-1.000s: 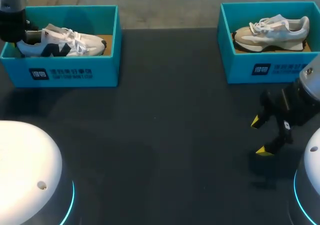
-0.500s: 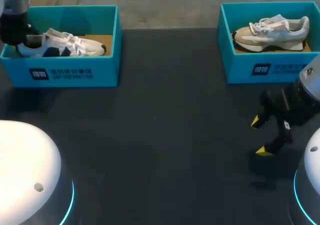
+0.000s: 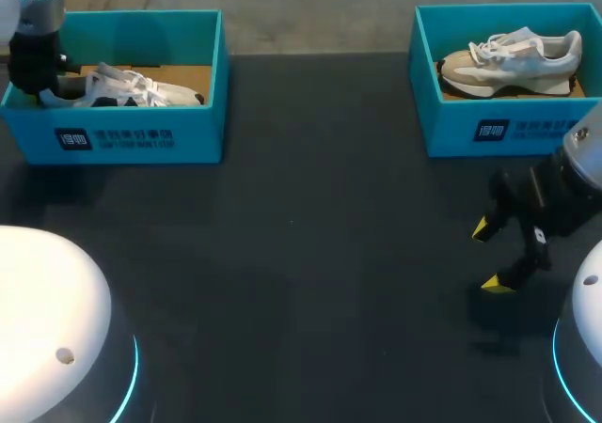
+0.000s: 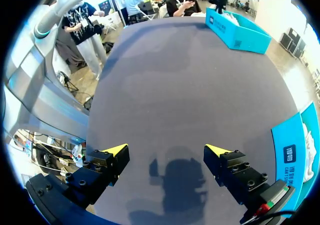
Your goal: Take the shoe out of the shoebox, open the shoe tongue, remove and reinsert the insole, then place the shoe into the shoebox
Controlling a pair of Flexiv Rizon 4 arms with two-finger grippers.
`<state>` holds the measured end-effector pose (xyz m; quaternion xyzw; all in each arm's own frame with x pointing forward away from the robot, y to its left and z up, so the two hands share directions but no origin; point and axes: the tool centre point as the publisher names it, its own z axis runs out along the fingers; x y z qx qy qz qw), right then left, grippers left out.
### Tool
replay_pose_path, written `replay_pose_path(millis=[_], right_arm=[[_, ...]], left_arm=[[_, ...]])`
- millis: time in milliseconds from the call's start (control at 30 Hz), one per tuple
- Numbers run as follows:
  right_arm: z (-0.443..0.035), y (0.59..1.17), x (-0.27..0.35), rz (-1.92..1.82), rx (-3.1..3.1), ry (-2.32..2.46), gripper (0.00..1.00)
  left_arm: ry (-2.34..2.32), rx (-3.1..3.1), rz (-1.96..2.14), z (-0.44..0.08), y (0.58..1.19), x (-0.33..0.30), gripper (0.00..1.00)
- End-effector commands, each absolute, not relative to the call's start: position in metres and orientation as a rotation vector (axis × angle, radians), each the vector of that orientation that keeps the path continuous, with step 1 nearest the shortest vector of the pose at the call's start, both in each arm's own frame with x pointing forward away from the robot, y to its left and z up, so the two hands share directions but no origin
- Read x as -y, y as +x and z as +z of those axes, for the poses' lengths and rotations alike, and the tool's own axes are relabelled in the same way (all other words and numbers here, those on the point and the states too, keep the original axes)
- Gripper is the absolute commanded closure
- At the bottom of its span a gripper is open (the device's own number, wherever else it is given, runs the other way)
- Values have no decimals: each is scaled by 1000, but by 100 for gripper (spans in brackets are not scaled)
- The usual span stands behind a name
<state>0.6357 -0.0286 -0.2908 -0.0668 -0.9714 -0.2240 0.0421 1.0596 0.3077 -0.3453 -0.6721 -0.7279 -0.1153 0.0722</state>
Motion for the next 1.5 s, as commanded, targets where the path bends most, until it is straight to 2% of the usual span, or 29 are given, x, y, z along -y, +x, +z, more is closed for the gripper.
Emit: replay_pose_path(millis=[33,1500], right_arm=[[-291,634,28,-681,2976,-207,0],[-291,634,28,-681,2976,-207,0]], left_arm=[[-2058,2179,-313,-349,1063,-313,100],[-2043,2177,-205,-374,1067,-294,100]])
